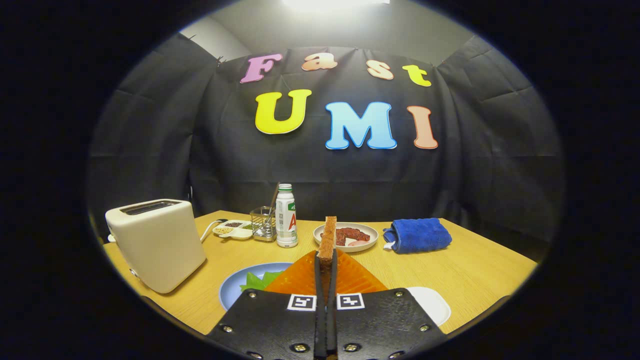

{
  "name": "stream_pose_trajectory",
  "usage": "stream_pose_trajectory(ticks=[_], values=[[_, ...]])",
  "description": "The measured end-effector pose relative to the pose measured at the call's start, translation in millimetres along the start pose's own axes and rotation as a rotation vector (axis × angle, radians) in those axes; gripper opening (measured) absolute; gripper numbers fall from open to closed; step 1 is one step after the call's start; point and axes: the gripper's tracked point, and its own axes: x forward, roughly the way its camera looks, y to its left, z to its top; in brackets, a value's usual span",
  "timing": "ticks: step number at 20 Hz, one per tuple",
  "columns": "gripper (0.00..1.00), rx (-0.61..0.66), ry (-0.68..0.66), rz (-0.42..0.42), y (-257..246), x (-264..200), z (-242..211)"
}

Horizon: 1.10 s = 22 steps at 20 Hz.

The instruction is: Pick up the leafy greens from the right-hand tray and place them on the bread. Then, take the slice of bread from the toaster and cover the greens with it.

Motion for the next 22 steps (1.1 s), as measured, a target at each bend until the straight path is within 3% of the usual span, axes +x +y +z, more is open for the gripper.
stream_pose_trajectory(ticks=[9,22], values=[[0.01,-0.047,0.085,0.064,27,0,-23],[0.01,0.016,0.217,0.248,81,6,-60]])
